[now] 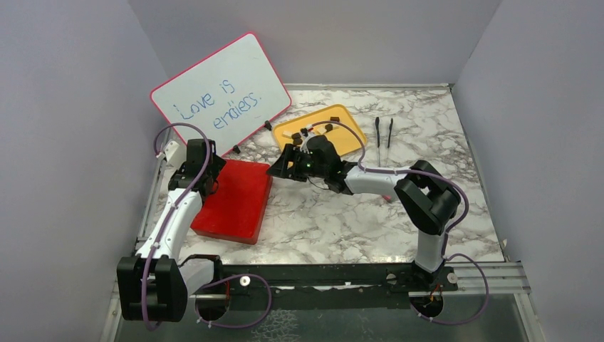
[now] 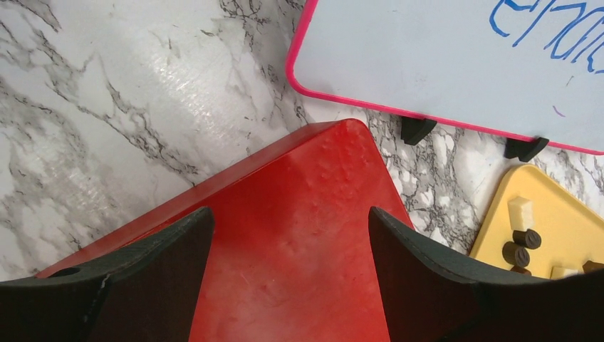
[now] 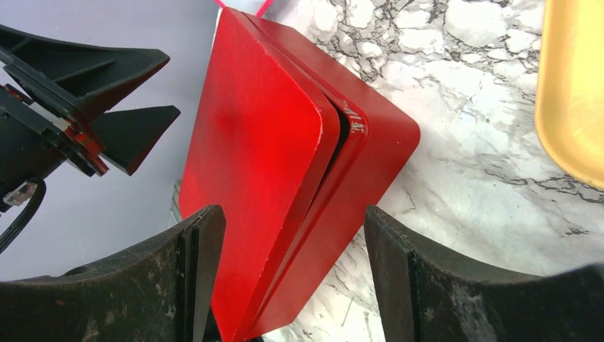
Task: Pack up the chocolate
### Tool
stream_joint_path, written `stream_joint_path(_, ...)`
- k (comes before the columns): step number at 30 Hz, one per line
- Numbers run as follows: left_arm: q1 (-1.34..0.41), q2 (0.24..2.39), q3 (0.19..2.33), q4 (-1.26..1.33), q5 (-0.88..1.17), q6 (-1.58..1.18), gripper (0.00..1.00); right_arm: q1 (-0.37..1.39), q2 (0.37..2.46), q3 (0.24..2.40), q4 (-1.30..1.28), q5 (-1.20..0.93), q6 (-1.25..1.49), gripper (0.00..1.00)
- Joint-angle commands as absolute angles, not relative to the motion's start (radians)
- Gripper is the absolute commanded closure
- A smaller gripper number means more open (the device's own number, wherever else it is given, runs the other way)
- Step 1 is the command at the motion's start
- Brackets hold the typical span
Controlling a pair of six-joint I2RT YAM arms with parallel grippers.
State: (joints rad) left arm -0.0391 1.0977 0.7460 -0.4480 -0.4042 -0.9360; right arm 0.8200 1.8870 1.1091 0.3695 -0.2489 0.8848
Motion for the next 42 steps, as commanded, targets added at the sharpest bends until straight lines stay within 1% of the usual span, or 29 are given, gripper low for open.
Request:
stream_joint_path(1,-0.032,1.101,0.777,-0.464,-0.436,-0.95,0.2,0.832,1.91,1.122,0.395,-0.237,0.853,0.24)
stream_joint_path(6,-0.032,1.107,0.77,-0.462,-0.41,-0.967,0.21,0.832,1.923,1.169,0.332,-0.219,0.808,0.24)
stream_joint_path(10,-0.032,1.12,0.758,-0.453,-0.386,-0.972,0.21,0.832,1.946,1.198,0.305,-0.216,0.787,0.29)
stream_joint_path(13,-0.032,1.139,0.758,-0.425,-0.348,-0.971,0.21,0.832,1.977,1.228,0.332,-0.255,0.78,0.3)
stream_joint_path(16,-0.032,1.156,0.756,-0.403,-0.351,-0.964,0.21,0.833,2.022,1.276,0.288,-0.247,0.787,0.31)
stream_joint_path(21,-0.032,1.153,0.748,-0.402,-0.352,-0.955,0.22,0.832,2.059,1.228,0.273,-0.116,0.807,0.42)
stream_joint_path(23,-0.032,1.154,0.74,-0.4,-0.372,-0.965,0.23,0.831,2.079,1.189,0.314,-0.084,0.812,0.47)
stream_joint_path(25,-0.032,1.167,0.738,-0.401,-0.385,-0.97,0.23,0.831,2.108,1.197,0.287,-0.056,0.804,0.51)
stream_joint_path(28,-0.032,1.183,0.743,-0.405,-0.379,-0.967,0.23,0.831,2.12,1.189,0.301,-0.049,0.8,0.53)
stream_joint_path(33,-0.032,1.201,0.75,-0.407,-0.403,-0.976,0.23,0.831,2.144,1.229,0.287,-0.039,0.778,0.54)
stream_joint_path(35,-0.032,1.216,0.767,-0.42,-0.406,-0.97,0.23,0.831,2.157,1.243,0.271,-0.027,0.779,0.57)
stream_joint_path(37,-0.032,1.225,0.779,-0.425,-0.401,-0.972,0.23,0.831,2.164,1.231,0.278,-0.026,0.788,0.61)
stream_joint_path(42,-0.032,1.232,0.797,-0.426,-0.411,-0.969,0.23,0.837,2.16,1.156,0.286,-0.014,0.807,0.64)
